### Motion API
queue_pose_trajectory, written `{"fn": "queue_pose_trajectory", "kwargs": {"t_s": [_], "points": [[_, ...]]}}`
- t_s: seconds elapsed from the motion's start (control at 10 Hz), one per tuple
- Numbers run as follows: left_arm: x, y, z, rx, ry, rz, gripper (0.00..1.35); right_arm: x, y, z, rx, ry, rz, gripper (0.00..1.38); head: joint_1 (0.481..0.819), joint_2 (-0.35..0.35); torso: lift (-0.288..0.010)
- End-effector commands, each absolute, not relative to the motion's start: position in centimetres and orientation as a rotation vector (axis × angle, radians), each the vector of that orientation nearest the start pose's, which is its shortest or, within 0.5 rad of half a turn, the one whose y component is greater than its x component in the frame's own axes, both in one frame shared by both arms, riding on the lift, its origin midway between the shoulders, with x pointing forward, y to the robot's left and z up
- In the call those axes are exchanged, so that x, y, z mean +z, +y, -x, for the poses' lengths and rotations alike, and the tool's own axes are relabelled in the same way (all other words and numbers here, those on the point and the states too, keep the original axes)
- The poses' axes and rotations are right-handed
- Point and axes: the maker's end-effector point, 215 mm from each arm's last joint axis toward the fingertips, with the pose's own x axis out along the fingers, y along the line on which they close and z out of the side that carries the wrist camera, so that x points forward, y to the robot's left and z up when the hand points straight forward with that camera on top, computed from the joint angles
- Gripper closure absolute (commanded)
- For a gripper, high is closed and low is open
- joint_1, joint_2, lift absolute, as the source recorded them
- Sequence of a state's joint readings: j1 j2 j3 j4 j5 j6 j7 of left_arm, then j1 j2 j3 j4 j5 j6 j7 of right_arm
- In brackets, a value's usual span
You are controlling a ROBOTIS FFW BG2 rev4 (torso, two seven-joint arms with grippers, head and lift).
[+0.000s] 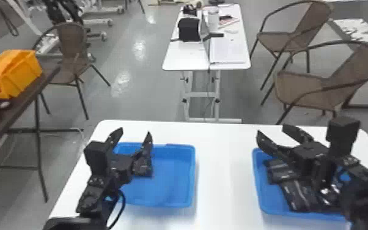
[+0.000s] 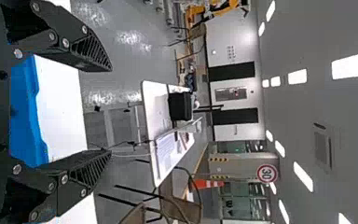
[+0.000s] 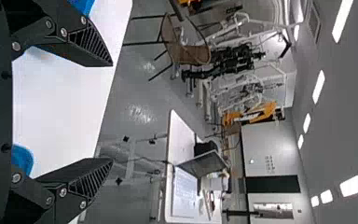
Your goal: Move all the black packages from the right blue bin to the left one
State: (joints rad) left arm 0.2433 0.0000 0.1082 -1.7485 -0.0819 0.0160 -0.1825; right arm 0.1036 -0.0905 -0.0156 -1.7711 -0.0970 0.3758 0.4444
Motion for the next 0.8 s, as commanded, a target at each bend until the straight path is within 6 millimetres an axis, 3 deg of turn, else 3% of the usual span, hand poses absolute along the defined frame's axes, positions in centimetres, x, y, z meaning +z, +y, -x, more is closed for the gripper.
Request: {"fn": "queue_pose_trajectory", "kwargs": {"t_s": [0.0,0.3,0.4,0.7], "points": [[-36.1,26.3,-51.0,-0.059,0.051,-0.070,0.16,-42.7,-20.1,-52.5,0.369,0.334,-0.038,0.33,0.695,0.101,0.000],[-31.9,28.2,-50.1,-0.023,-0.030,-0.025,0.16,-50.3,-27.9,-48.5,0.194,0.495,-0.062,0.33,0.695,0.033,0.000],[-31.3,28.3,-50.1,-0.021,-0.044,-0.019,0.16,-52.4,-28.9,-47.4,0.177,0.548,-0.076,0.33,0.695,0.023,0.000],[-31.1,28.0,-50.1,-0.027,-0.047,-0.025,0.16,-57.5,-29.1,-45.4,0.155,0.675,-0.074,0.34,0.695,-0.011,0.000]]}}
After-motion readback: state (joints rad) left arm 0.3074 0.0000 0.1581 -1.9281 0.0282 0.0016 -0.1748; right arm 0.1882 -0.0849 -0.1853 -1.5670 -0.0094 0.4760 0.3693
